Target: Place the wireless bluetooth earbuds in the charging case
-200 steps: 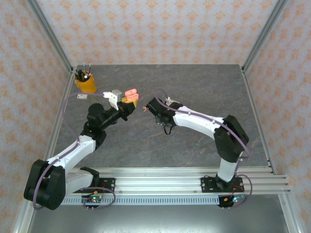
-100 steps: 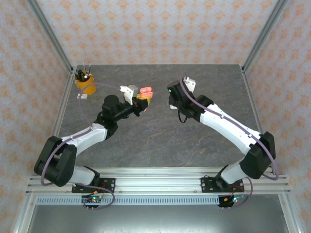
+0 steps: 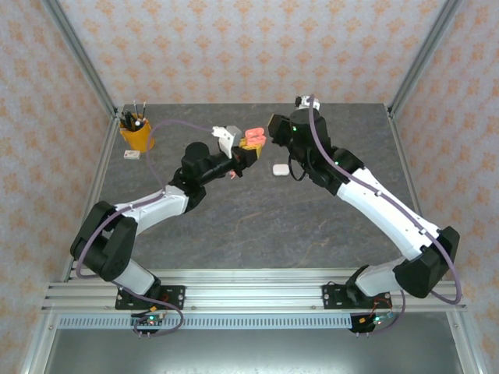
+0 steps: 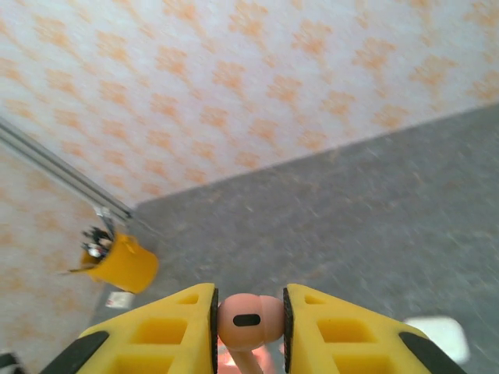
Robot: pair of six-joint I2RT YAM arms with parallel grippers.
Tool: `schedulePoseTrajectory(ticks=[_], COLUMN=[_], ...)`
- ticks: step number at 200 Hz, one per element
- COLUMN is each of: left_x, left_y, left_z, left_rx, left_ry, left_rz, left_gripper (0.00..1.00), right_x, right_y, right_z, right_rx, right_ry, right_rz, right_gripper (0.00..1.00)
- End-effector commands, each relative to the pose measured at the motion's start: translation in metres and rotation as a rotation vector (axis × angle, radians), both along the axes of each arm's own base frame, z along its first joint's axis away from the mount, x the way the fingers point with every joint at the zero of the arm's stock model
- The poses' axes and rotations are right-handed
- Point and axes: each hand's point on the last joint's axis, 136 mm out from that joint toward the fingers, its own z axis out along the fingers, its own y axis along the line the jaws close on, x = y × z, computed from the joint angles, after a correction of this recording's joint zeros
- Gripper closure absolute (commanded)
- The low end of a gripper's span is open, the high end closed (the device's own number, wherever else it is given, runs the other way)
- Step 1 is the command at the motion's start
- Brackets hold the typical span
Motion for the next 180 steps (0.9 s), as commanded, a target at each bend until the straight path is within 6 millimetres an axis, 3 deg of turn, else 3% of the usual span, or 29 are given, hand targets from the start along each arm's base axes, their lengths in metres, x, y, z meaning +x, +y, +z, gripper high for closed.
schedulePoseTrajectory(ticks=[1,72,180], left_x=[0.007,0.021,0.025], left_y=[-0.004,-0.022,-0.031], left_z=[0.049,0.098,0.119], left_rx=[-0.041,-0.017,-0.005], left_ry=[-0.167,-0.335,-0.366], left_rz=[0.049,0.119,0.094], left_gripper=[1.00,1.00,1.00], right_x=[-0.004,-0.008,-0.006], right_y=[0.005,0.004,-0.006], right_z=[0.048,0.081,0.091], right_rx=[0.084,0.211,0.336], right_ry=[-0.158,-0.279,-0.303], right_rz=[0.052,0.056,0.030], right_gripper=[0.74,0.74,0.75])
